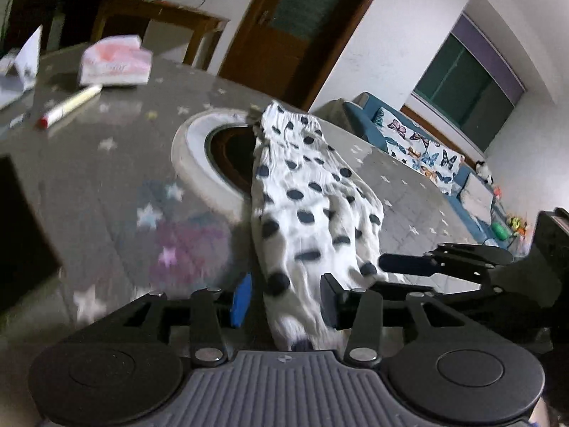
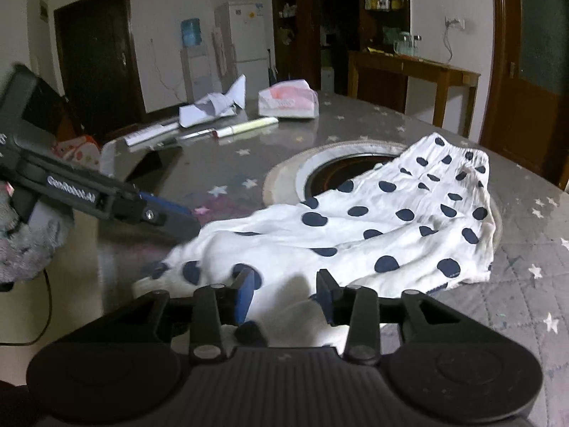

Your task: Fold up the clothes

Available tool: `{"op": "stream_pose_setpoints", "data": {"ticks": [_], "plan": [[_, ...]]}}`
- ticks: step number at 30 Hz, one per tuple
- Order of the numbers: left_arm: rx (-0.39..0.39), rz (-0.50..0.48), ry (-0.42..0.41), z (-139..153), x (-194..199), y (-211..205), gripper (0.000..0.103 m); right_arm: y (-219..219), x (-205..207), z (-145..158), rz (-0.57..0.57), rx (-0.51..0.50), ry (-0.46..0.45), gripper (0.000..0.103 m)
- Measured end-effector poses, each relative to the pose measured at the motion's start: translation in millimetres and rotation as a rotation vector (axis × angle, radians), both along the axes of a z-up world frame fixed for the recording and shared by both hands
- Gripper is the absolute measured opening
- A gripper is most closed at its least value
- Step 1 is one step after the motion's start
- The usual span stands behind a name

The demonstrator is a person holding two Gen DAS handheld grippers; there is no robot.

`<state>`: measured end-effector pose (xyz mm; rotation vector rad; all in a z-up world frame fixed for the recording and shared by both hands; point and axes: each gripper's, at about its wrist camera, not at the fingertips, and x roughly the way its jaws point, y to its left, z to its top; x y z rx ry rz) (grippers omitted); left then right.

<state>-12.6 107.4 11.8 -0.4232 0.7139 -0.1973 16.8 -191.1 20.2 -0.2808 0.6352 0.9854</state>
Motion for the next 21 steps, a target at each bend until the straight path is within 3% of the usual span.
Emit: {"op": "stream_pose_setpoints", "data": {"ticks": [7,8,10,11,13,21], "plan": [[-0.105,0.029,0.078,-17.2,-15.6,-7.9,0.046,-9.7,-40.0,10.0,0.04,0.02,-0.02,0.049],[-0.112,0.031,0.084,-17.6,-15.6,-8.8,0.044,-10.3,-45.5,10.8,0.045,0.02,-0.024,0.051],[-0.126,0.041,0.097,-17.5,-16.4,-8.9,0.026,-10.5,-55.2,11.1,0.051,0.017,-0.037,0.055],[-0.134,0.049,0.103,-16.9,-17.2,-8.2,0.025,-10.1,-59.6,10.9,0.055,0.015,-0.045,0.055],[-0.153,0.059,0.103,-12.0,-17.8,-6.8,0.014,-8.5,-68.4,9.1,0.063,0.006,-0.07,0.057],[-0.196,0.029,0.055,20.8,-11.2,-18.1,0.01,17.6,-96.6,-3.9,0.047,-0.06,-0.229,0.068]]}}
